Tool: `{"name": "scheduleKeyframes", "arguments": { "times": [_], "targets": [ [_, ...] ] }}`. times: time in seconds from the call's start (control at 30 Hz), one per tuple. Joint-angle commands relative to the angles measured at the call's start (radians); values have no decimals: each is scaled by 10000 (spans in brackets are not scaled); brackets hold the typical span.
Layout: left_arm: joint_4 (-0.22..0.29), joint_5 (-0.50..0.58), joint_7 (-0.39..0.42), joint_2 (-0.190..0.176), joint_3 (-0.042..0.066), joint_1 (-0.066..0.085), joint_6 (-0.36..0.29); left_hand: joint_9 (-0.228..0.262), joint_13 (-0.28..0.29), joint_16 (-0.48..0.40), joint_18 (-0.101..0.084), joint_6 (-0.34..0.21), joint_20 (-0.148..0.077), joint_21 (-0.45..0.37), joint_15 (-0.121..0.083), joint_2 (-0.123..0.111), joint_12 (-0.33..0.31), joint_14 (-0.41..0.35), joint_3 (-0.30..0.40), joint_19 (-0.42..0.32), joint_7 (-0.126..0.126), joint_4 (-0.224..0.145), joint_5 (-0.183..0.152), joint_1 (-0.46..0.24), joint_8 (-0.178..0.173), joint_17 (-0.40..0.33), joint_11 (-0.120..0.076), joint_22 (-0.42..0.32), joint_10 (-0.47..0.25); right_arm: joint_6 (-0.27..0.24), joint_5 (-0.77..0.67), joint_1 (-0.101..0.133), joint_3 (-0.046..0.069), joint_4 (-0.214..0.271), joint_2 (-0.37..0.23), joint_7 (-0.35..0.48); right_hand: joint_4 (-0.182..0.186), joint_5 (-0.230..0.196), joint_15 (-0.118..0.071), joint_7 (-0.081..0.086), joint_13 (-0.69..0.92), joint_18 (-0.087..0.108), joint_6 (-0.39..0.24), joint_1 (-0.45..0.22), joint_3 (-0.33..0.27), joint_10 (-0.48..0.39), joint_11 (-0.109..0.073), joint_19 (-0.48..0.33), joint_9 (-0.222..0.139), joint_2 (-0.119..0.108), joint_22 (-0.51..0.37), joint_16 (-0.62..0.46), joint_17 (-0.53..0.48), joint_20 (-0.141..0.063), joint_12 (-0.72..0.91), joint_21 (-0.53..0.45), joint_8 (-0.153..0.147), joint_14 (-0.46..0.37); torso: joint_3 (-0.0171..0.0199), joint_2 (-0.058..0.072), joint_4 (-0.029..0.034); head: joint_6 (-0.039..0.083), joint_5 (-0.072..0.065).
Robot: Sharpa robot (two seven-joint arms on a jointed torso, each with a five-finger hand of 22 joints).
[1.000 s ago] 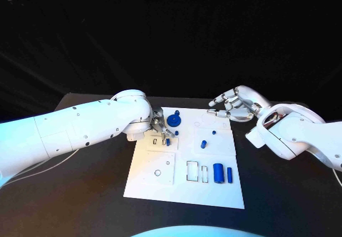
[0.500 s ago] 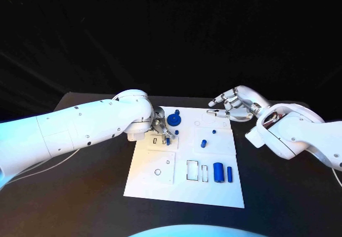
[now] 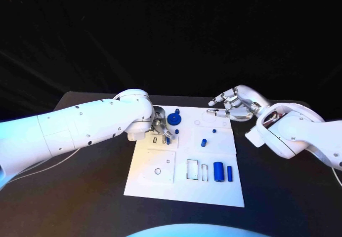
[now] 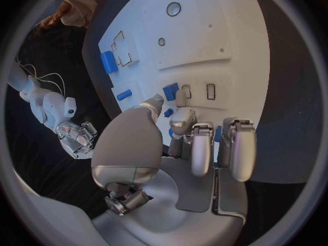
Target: Assemble the parts on the task board
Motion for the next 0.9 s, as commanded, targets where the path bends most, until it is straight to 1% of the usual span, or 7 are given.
{"name": "scheduleKeyframes", "arguments": {
  "times": [0.03,0.23,0.77,0.8,0.87,0.9],
  "targets": [
    [-15,93,-451,42,2,-8,273,61,10,24,-150,-88,-64,62,-53,6,60,1050,111,1019,-6,-1,-3,110,55,2635,-67,2634,-36,148,-115,-11,-2,-1,14,-1,2,44,-95,-11,-16,178,-13,-21,-49,-11,-39,-43,12,86,935,-35,1022,-54,-57,-67,62,623,2,3,3,-13,6],
    [-59,109,-455,58,1,-29,318,149,9,24,-150,-124,-64,62,-55,-2,46,1050,255,1019,-8,-7,-3,183,71,2635,-70,2634,-43,154,-115,-15,-2,-1,10,-2,2,44,-95,-11,-16,178,-13,-21,-49,-11,-39,-43,12,86,935,-35,1022,-54,-57,-67,62,623,0,8,-8,-30,2],
    [-122,184,-453,93,0,-47,381,261,29,24,-150,-164,-65,62,-58,14,51,1050,448,1019,-12,-13,-4,270,90,2635,-74,2634,-39,185,-115,-31,-3,-7,28,1,4,58,-96,-11,-22,178,-14,-17,-45,-14,-40,-44,12,107,932,-39,1019,-56,-62,-73,68,622,4,11,3,-93,-10],
    [-123,207,-451,93,0,-47,356,283,30,24,-150,-171,-65,62,-59,25,49,1050,491,1019,-15,-19,-3,297,93,2635,-76,2634,-39,185,-115,-34,-3,-9,30,2,4,58,-96,-11,-22,178,-14,-17,-45,-14,-40,-44,12,107,932,-39,1019,-56,-62,-73,68,622,6,9,2,-104,-5],
    [-123,266,-447,88,0,-48,299,367,36,24,-150,-222,-71,62,-84,140,39,1050,786,1019,-32,-82,2,538,97,2635,-97,2634,-42,186,-115,-37,-3,-12,31,3,4,58,-96,-11,-22,178,-14,-17,-45,-14,-40,-44,12,107,932,-39,1019,-56,-62,-73,68,622,6,8,2,-105,-2],
    [-122,304,-444,84,0,-48,262,418,33,24,-150,-257,-77,62,-105,219,24,1050,1005,1019,-46,-175,7,746,99,2635,-116,2634,-50,187,-115,-38,-3,-14,32,3,4,58,-96,-11,-22,178,-14,-17,-45,-14,-40,-44,12,107,932,-39,1019,-56,-62,-73,68,622,7,8,1,-106,1]
  ]
}}
